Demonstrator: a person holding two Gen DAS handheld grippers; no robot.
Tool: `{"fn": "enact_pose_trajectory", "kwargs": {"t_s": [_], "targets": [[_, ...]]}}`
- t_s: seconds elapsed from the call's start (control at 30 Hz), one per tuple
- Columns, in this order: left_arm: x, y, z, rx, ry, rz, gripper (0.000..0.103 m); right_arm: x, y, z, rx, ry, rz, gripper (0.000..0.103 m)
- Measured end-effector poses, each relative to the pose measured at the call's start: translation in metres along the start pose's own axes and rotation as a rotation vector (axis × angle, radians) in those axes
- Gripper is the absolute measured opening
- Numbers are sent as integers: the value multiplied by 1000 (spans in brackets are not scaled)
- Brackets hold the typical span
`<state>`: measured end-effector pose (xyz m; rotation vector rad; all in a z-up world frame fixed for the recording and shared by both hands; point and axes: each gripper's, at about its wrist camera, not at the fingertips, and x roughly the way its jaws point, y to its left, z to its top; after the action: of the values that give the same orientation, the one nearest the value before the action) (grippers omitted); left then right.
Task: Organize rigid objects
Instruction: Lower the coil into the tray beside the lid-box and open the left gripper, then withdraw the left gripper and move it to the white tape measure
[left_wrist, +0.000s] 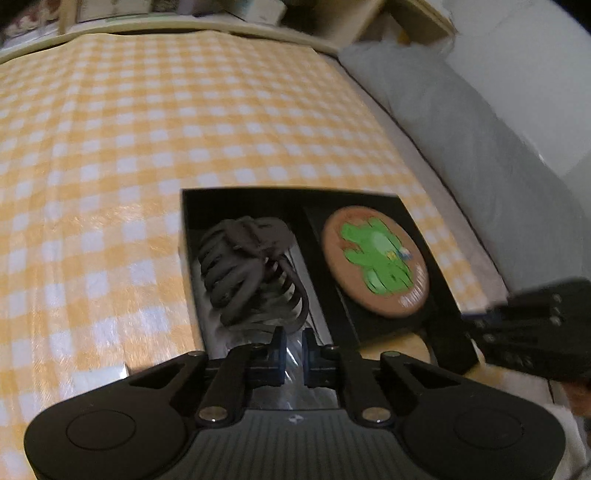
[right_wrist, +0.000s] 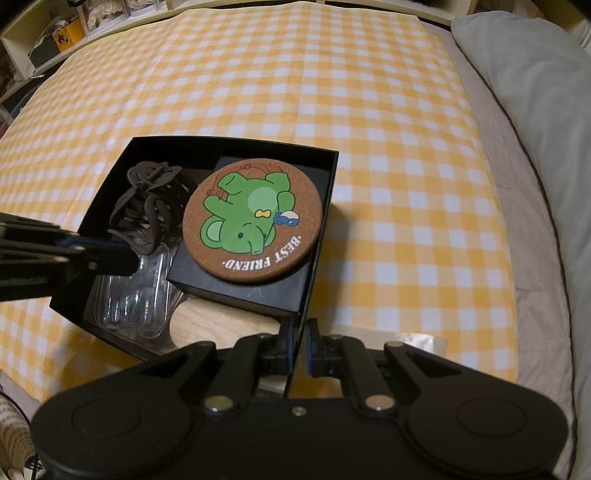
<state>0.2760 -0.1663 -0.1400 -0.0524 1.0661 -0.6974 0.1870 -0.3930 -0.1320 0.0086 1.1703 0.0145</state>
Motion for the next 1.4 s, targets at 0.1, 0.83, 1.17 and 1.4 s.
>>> {"fn": "enact_pose_trajectory", "kwargs": {"t_s": [0.1, 0.83, 1.17, 1.4], "targets": [[0, 7, 3, -35, -71, 21, 6, 0, 0, 0, -1, 0, -1, 7], [1, -12, 3, 22, -68, -30, 39, 2, 2, 1, -12, 16, -6, 7], [6, -15, -2, 105, -91, -64, 40, 3, 3, 1, -23, 24, -16, 7], [-2, -4, 4, 14, -76, -186, 40, 4, 2, 1, -24, 26, -14, 7]]}}
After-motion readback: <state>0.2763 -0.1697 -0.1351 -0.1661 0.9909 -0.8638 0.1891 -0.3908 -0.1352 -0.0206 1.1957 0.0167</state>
